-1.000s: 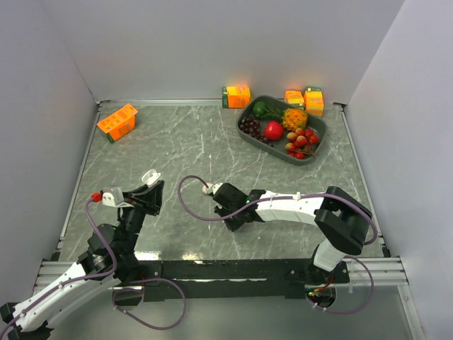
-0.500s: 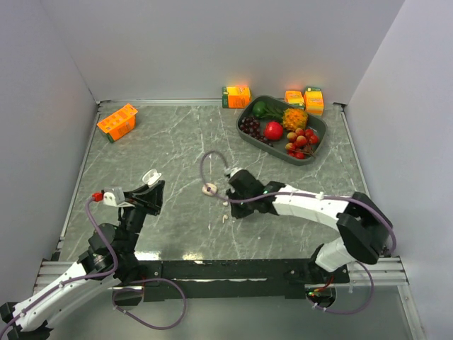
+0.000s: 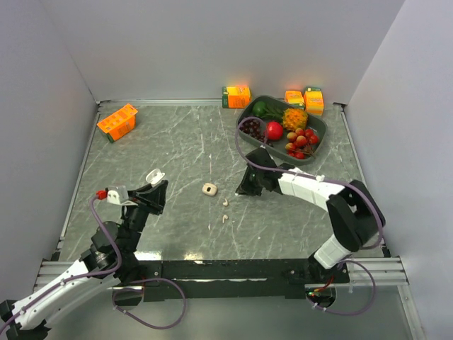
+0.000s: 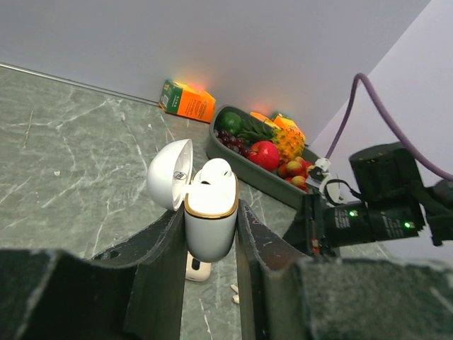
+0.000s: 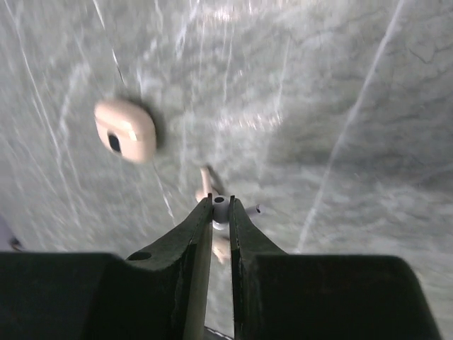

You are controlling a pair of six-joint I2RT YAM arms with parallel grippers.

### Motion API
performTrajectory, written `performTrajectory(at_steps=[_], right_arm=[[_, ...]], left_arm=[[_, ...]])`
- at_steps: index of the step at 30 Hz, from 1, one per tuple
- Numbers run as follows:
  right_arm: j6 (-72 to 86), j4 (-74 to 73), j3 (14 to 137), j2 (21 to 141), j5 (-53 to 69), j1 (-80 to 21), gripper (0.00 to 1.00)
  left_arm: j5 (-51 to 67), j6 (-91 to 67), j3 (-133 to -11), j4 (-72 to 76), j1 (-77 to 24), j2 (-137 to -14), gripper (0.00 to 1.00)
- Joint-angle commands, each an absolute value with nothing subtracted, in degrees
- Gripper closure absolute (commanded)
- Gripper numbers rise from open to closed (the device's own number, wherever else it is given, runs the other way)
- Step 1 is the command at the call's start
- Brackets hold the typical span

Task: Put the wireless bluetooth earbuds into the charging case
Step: Adjust the earbud at the center of the board.

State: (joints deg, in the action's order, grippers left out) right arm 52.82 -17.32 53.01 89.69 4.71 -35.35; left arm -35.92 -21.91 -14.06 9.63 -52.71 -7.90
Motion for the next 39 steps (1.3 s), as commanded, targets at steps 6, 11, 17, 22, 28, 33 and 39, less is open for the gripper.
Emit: performTrajectory(at_steps=[6,11,17,22,28,33,39], right_arm=[[64.51,-18.2,60.03,100.46,4.39,-33.31,0.97],[62.06,-19.25,60.73,100.73,4.04,-33.22,0.61],[58.1,-22.06,62.22,98.27,2.55,-33.31,0.41],[43.84,-26.79,66.08,94.57,0.09,-33.83,0.4],[17.8,-34.98,72.69,96.5,-4.83,-38.22,0.46],[10.2,-34.72,70.49,97.91,-7.46,-41.91,0.5],[7.65,-33.76,71.37,99.4,-7.82,-43.59,0.51]], left_arm=[[-34.45,-21.18,-16.61,12.83,-52.73,-8.97,0.99],[-34.45,-21.36,-16.26,12.39,-52.73,-8.44,0.99],[-34.28,-21.36,-16.08,13.01,-52.73,-8.44,0.98],[-34.1,-20.74,-16.61,12.57,-52.73,-8.18,0.99],[-33.49,-20.65,-15.91,12.92,-52.65,-7.82,0.99],[-32.43,-20.39,-16.35,13.18,-52.73,-8.87,0.99],[-31.55,-20.04,-17.14,11.95,-52.73,-8.79,0.99]])
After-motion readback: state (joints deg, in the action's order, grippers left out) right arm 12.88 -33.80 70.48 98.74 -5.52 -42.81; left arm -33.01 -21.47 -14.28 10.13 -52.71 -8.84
